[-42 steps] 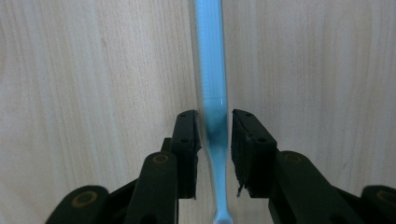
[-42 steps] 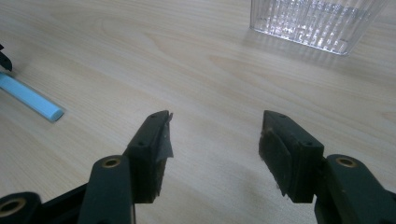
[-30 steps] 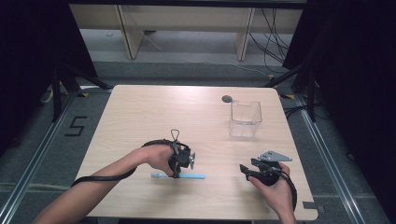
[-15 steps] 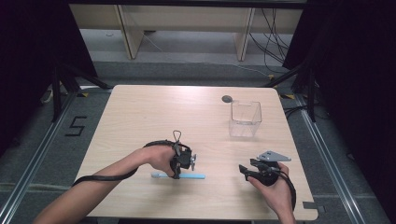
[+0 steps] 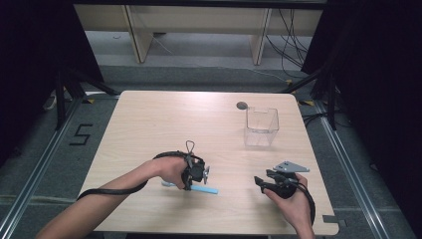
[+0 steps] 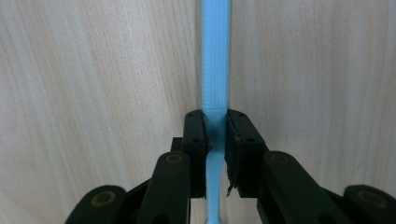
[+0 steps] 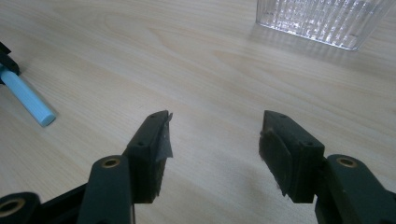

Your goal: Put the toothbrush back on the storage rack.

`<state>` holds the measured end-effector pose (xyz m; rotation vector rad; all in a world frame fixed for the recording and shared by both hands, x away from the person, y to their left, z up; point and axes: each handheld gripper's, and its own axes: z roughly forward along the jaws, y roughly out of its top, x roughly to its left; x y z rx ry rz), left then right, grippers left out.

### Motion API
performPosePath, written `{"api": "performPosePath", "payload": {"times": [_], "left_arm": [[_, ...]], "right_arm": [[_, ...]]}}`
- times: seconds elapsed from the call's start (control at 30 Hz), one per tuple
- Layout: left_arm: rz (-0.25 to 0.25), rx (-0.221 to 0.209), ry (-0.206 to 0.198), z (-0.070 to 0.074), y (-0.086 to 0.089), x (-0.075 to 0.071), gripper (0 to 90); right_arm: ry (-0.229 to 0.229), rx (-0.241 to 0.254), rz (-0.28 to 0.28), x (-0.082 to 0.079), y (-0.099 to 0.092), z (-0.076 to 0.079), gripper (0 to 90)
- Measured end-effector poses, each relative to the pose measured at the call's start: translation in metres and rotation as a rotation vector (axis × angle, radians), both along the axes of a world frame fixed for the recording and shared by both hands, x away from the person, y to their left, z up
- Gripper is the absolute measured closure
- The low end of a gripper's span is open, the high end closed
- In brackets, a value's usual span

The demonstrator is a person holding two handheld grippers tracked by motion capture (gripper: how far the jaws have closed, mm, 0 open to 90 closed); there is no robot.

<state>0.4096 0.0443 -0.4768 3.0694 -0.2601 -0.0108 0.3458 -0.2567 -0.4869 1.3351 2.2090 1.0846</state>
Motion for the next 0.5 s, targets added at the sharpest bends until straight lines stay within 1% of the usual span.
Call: {"api": "performPosePath", "payload": {"times": [0.03,0.07,0.13,0.2,0.23,0.27,0.3,0.33,0.37,0.4,0.43,0.47,0.5], "left_arm": [[-0.002,-0.002,-0.002,0.0,0.0,-0.001,78.0],[-0.005,-0.001,-0.003,0.0,0.0,-0.001,78.0],[-0.005,-0.003,-0.004,0.0,0.0,-0.001,78.1],[-0.009,-0.001,-0.006,0.001,0.001,0.0,78.1],[-0.004,-0.008,-0.005,0.002,0.001,0.0,78.2],[-0.009,-0.008,-0.009,0.003,0.002,0.0,78.1],[-0.007,-0.013,-0.006,0.004,0.002,0.0,78.1],[-0.007,-0.013,-0.006,0.004,0.002,0.0,78.2],[-0.006,-0.019,-0.003,0.006,0.003,0.0,78.1],[-0.007,-0.019,-0.002,0.006,0.004,0.0,78.2],[-0.007,-0.022,-0.002,0.007,0.004,0.0,78.1],[-0.007,-0.025,-0.002,0.007,0.005,-0.001,78.1],[-0.008,-0.025,0.0,0.008,0.005,-0.001,78.2]], "right_arm": [[0.003,0.002,-0.001,0.0,0.0,0.0,43.3],[0.012,0.012,-0.017,-0.001,0.002,0.0,43.3],[0.018,0.016,-0.018,-0.001,0.003,0.0,43.3],[0.029,0.026,-0.007,-0.001,0.004,-0.001,43.3],[0.007,-0.005,0.007,0.0,0.003,0.0,43.3],[0.027,0.017,0.001,-0.001,0.005,-0.001,43.3],[0.006,-0.005,0.019,0.0,0.004,-0.001,43.3],[0.006,-0.005,0.019,0.0,0.004,-0.001,43.3],[0.016,0.003,0.027,0.0,0.006,0.0,43.3],[0.014,-0.007,0.031,0.0,0.007,0.0,43.3],[0.021,0.007,0.044,0.0,0.009,0.0,43.3],[0.011,-0.009,0.063,0.0,0.009,0.001,43.3],[0.02,0.005,0.078,0.0,0.011,0.001,43.4]]}}
